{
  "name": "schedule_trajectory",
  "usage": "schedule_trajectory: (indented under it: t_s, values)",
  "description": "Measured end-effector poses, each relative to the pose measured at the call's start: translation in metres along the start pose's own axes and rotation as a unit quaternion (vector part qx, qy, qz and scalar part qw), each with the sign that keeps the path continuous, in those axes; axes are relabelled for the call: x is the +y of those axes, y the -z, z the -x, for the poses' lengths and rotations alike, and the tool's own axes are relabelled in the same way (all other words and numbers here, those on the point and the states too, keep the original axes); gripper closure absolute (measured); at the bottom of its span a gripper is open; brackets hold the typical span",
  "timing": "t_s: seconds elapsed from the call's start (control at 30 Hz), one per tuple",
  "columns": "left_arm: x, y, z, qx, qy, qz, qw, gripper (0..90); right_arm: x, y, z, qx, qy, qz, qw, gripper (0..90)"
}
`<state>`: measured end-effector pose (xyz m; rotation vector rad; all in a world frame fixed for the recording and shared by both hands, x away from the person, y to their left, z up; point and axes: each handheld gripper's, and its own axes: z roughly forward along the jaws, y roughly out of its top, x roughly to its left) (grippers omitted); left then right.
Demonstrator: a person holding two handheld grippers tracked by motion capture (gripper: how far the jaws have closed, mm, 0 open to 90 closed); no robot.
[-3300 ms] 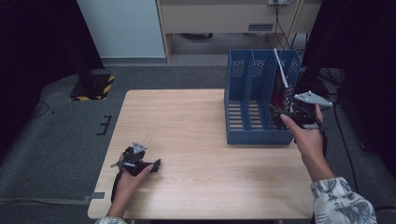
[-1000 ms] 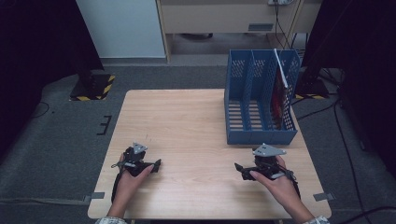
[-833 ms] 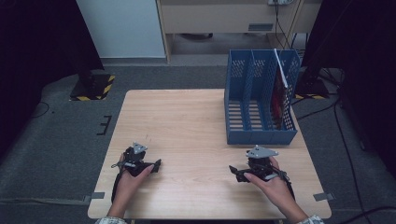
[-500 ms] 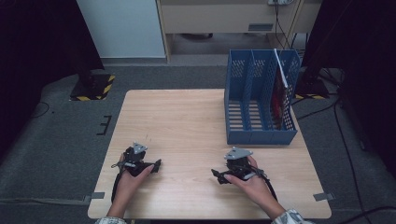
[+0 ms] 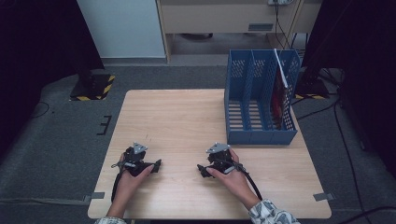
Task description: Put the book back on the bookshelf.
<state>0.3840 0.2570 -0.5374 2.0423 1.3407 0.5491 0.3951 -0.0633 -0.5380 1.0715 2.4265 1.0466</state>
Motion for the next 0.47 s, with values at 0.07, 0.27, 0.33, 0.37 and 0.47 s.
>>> schedule_trajectory:
  t_s: [0.07, 0.27, 0.33, 0.37, 0.47]
  values:
    - [0.0, 0.0, 0.0, 0.0, 0.0, 0.0, 1.0, 0.0, 0.0004, -0.0015, 0.0028, -0.016, -0.002, 0.003, 0.9999, 8.7]
    - [0.0, -0.0001, 0.0001, 0.0, 0.0, 0.0, 1.0, 0.0, -0.0011, -0.0003, 0.0052, -0.03, -0.017, -0.007, 0.9994, 3.5]
    - [0.0001, -0.0001, 0.0001, 0.0, 0.0, 0.0, 1.0, 0.0, -0.0027, 0.0005, 0.0048, -0.034, -0.019, -0.006, 0.9992, 2.8]
    - [0.0001, -0.0002, 0.0002, 0.0, 0.0, 0.0, 1.0, 0.0, -0.0028, 0.0006, 0.0048, -0.034, -0.018, -0.007, 0.9992, 2.8]
    - [0.0002, -0.0003, 0.0003, 0.0, 0.0, 0.0, 1.0, 0.0, -0.0028, 0.0006, 0.0048, -0.033, -0.019, -0.007, 0.9992, 2.7]
